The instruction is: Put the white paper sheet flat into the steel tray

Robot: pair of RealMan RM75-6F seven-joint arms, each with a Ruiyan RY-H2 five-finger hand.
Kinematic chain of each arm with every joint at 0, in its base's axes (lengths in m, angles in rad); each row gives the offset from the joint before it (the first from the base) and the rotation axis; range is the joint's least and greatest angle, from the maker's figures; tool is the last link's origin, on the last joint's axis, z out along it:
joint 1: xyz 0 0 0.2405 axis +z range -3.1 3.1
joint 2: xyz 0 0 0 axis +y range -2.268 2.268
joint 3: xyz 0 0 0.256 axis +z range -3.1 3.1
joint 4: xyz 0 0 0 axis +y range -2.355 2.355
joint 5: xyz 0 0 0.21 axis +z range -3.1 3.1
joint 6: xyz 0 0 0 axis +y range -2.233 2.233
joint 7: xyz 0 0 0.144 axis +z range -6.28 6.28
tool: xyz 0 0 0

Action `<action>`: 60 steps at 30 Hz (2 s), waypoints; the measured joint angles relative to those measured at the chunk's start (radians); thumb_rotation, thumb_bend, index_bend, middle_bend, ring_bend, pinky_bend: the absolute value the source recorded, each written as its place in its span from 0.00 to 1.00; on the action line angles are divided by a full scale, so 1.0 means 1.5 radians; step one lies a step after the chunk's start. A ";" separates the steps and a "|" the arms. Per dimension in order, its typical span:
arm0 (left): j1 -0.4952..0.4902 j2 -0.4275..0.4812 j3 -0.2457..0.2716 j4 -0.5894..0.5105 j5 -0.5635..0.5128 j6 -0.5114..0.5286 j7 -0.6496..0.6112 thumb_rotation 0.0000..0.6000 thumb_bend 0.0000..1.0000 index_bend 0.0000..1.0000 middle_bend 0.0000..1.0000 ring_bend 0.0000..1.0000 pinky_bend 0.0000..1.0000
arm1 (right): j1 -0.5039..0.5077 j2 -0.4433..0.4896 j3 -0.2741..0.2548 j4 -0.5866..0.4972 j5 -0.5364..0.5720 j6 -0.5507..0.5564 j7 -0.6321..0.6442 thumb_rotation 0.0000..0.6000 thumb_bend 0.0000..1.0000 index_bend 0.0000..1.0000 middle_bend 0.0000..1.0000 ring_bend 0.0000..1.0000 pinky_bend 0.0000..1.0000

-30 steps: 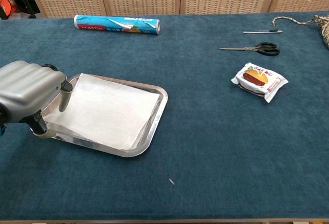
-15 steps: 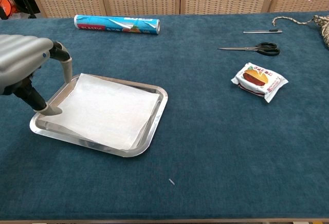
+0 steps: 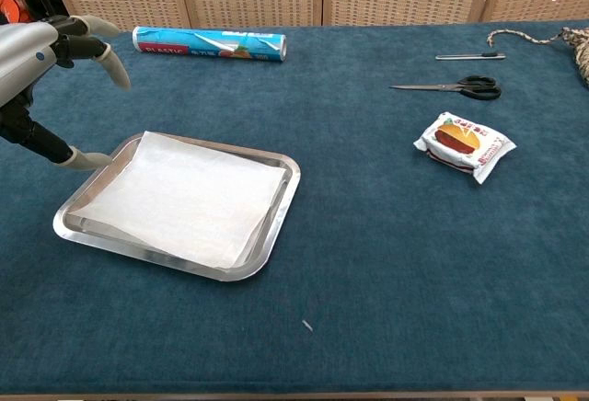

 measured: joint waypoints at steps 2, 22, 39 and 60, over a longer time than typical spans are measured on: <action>0.003 -0.011 0.003 0.044 0.028 0.004 -0.050 1.00 0.10 0.38 0.10 0.03 0.20 | 0.000 0.000 0.000 -0.001 -0.001 -0.001 -0.003 1.00 0.00 0.00 0.00 0.00 0.00; -0.008 -0.083 0.013 0.070 0.019 -0.085 0.019 1.00 0.23 0.33 0.06 0.01 0.20 | -0.003 0.009 0.003 0.007 0.009 -0.001 0.033 1.00 0.00 0.00 0.00 0.00 0.00; -0.059 0.076 -0.012 -0.181 -0.257 -0.216 0.115 1.00 0.19 0.29 0.05 0.01 0.20 | -0.004 0.008 0.001 0.003 0.004 0.002 0.023 1.00 0.00 0.00 0.00 0.00 0.00; -0.125 0.099 -0.007 -0.228 -0.372 -0.210 0.104 0.97 0.11 0.28 0.00 0.00 0.19 | -0.004 0.008 0.003 0.006 0.005 0.003 0.028 1.00 0.00 0.00 0.00 0.00 0.00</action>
